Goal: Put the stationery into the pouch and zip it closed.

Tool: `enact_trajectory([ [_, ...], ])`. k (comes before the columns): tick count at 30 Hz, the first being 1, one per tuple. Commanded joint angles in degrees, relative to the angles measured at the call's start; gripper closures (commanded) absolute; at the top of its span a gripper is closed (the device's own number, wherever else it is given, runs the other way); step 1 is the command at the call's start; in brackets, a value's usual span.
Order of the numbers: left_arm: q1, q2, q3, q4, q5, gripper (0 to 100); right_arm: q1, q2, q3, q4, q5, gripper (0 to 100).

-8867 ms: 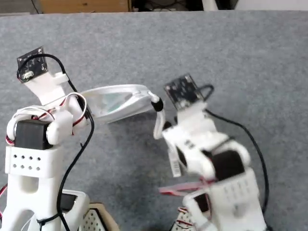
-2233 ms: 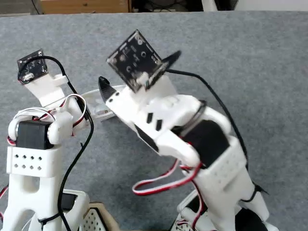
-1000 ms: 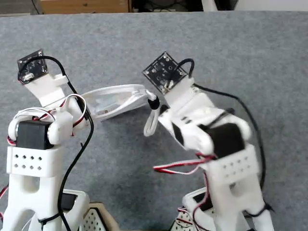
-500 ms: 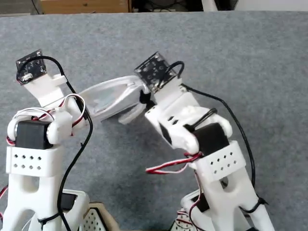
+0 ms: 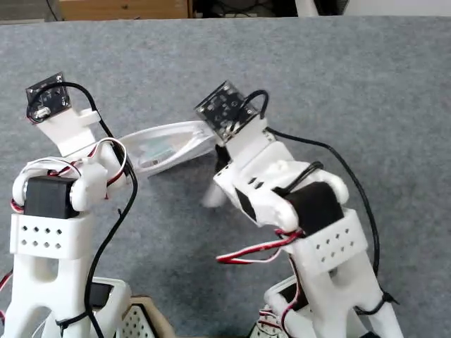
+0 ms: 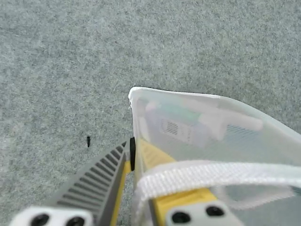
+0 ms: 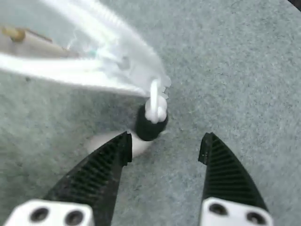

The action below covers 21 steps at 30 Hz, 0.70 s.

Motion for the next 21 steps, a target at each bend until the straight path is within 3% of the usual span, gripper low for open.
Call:
enact_trajectory([
  [1,-0.4,0.9,0.9,-0.6,0.4,97,-0.7,-1.0,-6.4,2.6,-3.2,75.3],
  [7,-0.4,0.9,0.9,-0.6,0.4,97,-0.7,-1.0,-6.4,1.5,-3.0,75.3],
  [16,-0.4,0.9,0.9,-0.5,0.4,97,-0.4,-0.6,8.1,-12.2,-2.9,75.7],
  [21,-0.4,0.9,0.9,-0.5,0.4,97,2.3,-0.6,9.9,-13.6,-2.9,75.8],
])
